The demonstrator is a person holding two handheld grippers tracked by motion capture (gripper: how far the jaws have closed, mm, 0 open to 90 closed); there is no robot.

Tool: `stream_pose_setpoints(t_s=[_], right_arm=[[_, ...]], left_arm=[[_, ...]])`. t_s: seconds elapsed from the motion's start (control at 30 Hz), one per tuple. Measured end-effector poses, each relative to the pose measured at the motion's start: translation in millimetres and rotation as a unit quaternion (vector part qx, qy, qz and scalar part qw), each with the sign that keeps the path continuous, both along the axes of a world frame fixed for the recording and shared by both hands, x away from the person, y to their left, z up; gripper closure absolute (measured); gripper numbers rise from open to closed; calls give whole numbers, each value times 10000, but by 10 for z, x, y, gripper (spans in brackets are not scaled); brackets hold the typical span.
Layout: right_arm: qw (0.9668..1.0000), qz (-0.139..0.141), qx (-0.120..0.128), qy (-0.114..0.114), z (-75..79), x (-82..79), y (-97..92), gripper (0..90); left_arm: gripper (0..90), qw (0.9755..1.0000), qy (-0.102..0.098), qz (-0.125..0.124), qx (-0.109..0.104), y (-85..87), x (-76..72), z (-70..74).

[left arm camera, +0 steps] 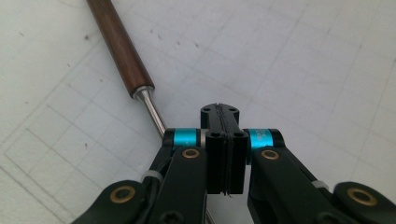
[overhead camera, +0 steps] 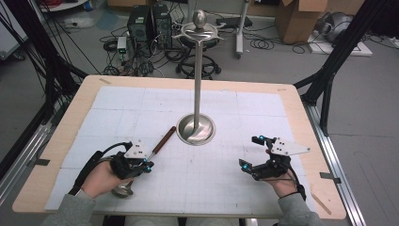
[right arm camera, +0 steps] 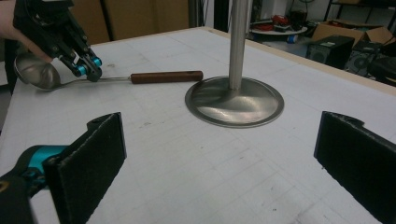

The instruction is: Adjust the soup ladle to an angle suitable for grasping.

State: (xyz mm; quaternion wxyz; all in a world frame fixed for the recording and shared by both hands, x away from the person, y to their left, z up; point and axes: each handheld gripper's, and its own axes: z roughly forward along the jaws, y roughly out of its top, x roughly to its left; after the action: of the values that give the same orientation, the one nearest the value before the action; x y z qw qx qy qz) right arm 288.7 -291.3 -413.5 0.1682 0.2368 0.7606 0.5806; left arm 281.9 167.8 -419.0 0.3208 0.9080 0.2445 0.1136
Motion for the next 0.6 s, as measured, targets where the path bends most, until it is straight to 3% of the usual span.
stream_pose_setpoints(t_s=[0.07,0.13,0.3,0.6], right_arm=[[10000,-6,-1,5,0,1,-1,12],[10000,4,-4,8,-1,3,-2,12],[10000,11,-1,16,-1,0,1,12],[10000,1,-9,26,-1,-2,3,12]], left_arm=[[891,10000,56,37,68,9,4,-26],[894,9996,232,101,119,18,14,-29],[895,9989,356,183,236,38,22,-51],[897,9990,432,122,52,120,18,-83]])
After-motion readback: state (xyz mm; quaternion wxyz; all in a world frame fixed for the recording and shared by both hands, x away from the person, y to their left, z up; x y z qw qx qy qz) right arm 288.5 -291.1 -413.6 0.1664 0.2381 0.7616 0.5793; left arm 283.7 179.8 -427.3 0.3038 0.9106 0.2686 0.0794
